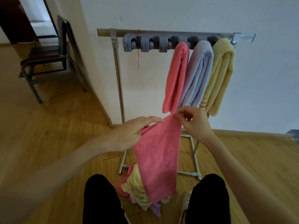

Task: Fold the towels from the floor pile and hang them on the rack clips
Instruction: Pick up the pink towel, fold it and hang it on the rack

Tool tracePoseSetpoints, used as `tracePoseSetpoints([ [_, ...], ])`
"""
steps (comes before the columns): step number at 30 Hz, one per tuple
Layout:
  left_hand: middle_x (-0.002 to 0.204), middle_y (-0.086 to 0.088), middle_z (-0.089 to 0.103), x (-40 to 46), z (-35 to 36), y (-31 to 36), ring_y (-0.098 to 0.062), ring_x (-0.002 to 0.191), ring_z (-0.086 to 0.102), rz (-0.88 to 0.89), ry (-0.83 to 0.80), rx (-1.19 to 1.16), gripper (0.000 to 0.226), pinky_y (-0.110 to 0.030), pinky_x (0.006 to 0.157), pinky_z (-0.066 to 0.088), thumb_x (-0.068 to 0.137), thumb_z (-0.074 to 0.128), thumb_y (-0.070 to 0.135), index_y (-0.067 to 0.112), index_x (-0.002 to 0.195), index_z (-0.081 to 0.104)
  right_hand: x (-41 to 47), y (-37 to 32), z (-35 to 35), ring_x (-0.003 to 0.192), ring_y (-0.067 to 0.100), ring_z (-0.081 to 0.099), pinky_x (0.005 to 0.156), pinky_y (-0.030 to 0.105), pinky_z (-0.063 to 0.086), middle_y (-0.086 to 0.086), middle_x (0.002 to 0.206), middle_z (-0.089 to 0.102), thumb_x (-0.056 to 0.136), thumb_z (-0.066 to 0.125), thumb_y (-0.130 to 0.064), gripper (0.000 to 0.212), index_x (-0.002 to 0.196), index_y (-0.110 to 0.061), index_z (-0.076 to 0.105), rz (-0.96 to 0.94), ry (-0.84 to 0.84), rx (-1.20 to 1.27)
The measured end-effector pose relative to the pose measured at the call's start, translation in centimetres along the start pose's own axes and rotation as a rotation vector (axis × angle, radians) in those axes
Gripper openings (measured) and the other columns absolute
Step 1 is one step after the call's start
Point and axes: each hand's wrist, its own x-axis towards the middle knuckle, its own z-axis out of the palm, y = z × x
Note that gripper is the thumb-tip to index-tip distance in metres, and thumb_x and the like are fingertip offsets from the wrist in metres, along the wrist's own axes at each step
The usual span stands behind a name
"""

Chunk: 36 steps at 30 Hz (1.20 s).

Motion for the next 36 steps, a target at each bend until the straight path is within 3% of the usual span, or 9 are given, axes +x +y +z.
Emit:
tracePoseSetpoints([
  [5, 0.101, 0.009, 0.050, 0.1, 0.1, 0.0, 0.001, 0.096, 0.048, 0.006, -0.136, 0.128, 0.039, -0.013, 0.078, 0.035, 0.089, 0.043, -0.001, 0.022, 0.113, 0.063, 0.2, -0.5, 0.2, 0.065, -0.002, 0.055, 0.060, 0.007, 0.041, -0.013, 0.070, 0.063, 0.084, 0.066, -0.004, 0.009, 0.086, -0.010, 0.072, 0.005, -0.034, -0.006],
  [9, 0.112, 0.009, 0.054, 0.0, -0.6, 0.6, 0.000, 0.101, 0.049, 0.039, -0.273, 0.218, 0.046, -0.013, 0.083, 0.039, 0.081, 0.043, 0.008, 0.023, 0.120, 0.062, 0.1, -0.8, 0.5, 0.065, -0.001, 0.055, 0.060, 0.008, 0.041, -0.009, 0.070, 0.064, 0.084, 0.066, -0.005, 0.008, 0.087, -0.010, 0.072, -0.005, -0.072, 0.006],
  [13, 0.122, 0.003, 0.057, 0.1, -0.6, 1.1, -0.007, 0.108, 0.052, 0.137, -0.327, 0.368, 0.054, -0.024, 0.092, 0.044, 0.084, 0.047, -0.007, 0.019, 0.130, 0.058, -0.1, -0.8, 1.1, 0.067, 0.003, 0.057, 0.060, 0.007, 0.041, -0.008, 0.072, 0.066, 0.084, 0.066, -0.006, 0.009, 0.087, -0.012, 0.072, -0.023, -0.093, -0.007],
  [16, 0.111, -0.001, 0.063, 0.3, -0.3, 1.2, -0.012, 0.102, 0.055, 0.249, -0.253, 0.505, 0.030, -0.020, 0.088, 0.042, 0.091, 0.056, 0.006, 0.014, 0.118, 0.066, -0.2, -0.9, 1.3, 0.070, 0.007, 0.058, 0.060, 0.008, 0.041, -0.010, 0.074, 0.066, 0.083, 0.067, -0.005, 0.010, 0.088, -0.013, 0.072, -0.033, -0.083, -0.005],
  [19, 0.095, -0.002, 0.059, 0.0, 0.1, 1.0, -0.015, 0.089, 0.052, 0.483, -0.017, 0.663, 0.007, -0.032, 0.077, 0.048, 0.087, 0.066, 0.018, 0.012, 0.089, 0.070, -0.2, -0.9, 1.1, 0.068, 0.005, 0.058, 0.061, 0.009, 0.042, -0.016, 0.073, 0.064, 0.083, 0.067, -0.006, 0.010, 0.088, -0.014, 0.072, -0.015, -0.075, 0.001],
  [22, 0.115, -0.005, 0.061, 0.1, 0.9, 0.9, -0.017, 0.111, 0.054, 0.642, 0.050, 0.780, 0.003, -0.033, 0.095, 0.047, 0.084, 0.068, 0.011, 0.011, 0.086, 0.066, -0.2, -0.9, 0.9, 0.069, 0.003, 0.059, 0.060, 0.008, 0.041, -0.015, 0.072, 0.065, 0.083, 0.067, -0.006, 0.009, 0.087, -0.013, 0.073, -0.012, -0.084, 0.007],
  [25, 0.088, 0.000, 0.066, 0.4, 1.1, 1.2, -0.015, 0.085, 0.060, 0.696, 0.013, 0.791, 0.018, -0.036, 0.096, 0.047, 0.079, 0.067, -0.002, 0.014, 0.085, 0.060, -0.2, -1.1, 0.7, 0.070, 0.001, 0.062, 0.062, 0.008, 0.043, -0.013, 0.074, 0.067, 0.083, 0.069, -0.008, 0.008, 0.087, -0.013, 0.074, -0.004, -0.088, 0.033],
  [29, 0.078, 0.008, 0.062, 0.9, 0.8, 0.3, -0.012, 0.073, 0.057, 0.537, 0.165, 0.783, 0.006, -0.030, 0.085, 0.040, 0.091, 0.053, 0.018, 0.020, 0.086, 0.056, -0.2, -1.4, 0.3, 0.068, 0.000, 0.065, 0.065, 0.014, 0.051, -0.008, 0.075, 0.070, 0.081, 0.073, -0.011, 0.008, 0.089, -0.011, 0.075, 0.048, -0.076, 0.115],
  [36, 0.083, 0.010, 0.068, 2.1, 1.0, 0.0, -0.008, 0.076, 0.059, 0.353, 0.383, 0.567, 0.032, -0.027, 0.076, 0.033, 0.094, 0.039, 0.038, 0.020, 0.091, 0.066, 0.4, -2.6, -0.3, 0.049, 0.004, 0.062, 0.052, 0.014, 0.048, -0.017, 0.059, 0.066, 0.079, 0.074, -0.008, 0.005, 0.084, -0.010, 0.074, 0.066, -0.149, 0.242],
])
